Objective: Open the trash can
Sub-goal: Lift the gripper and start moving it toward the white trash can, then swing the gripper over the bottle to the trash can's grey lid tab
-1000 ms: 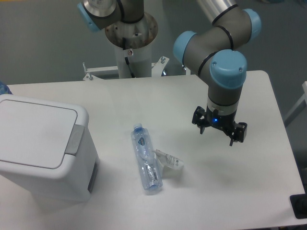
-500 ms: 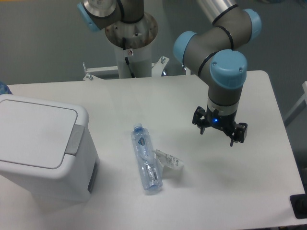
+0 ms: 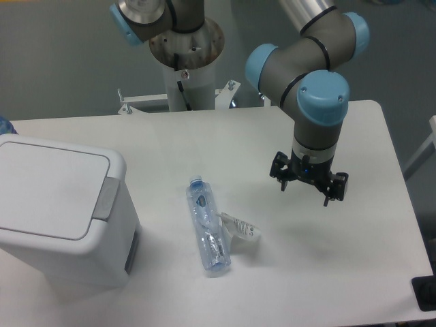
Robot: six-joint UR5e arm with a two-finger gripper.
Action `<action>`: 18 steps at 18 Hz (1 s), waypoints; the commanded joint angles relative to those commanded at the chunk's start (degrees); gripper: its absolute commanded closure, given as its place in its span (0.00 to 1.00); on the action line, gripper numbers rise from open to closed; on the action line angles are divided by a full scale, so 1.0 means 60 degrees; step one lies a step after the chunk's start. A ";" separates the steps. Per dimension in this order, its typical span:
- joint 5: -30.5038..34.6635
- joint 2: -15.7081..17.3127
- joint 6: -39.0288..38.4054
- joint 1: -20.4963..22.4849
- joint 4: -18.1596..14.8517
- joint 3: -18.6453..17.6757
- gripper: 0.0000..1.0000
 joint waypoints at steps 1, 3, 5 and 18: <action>-0.0060 -0.0015 -0.0074 -0.0015 0.0015 0.0000 0.00; -0.0075 -0.0015 -0.0380 -0.0029 0.0029 0.0000 0.00; -0.0220 -0.0058 -0.0994 -0.0218 0.0160 -0.0029 0.00; -0.2519 0.0366 -0.3924 -0.0643 0.0439 0.0496 0.00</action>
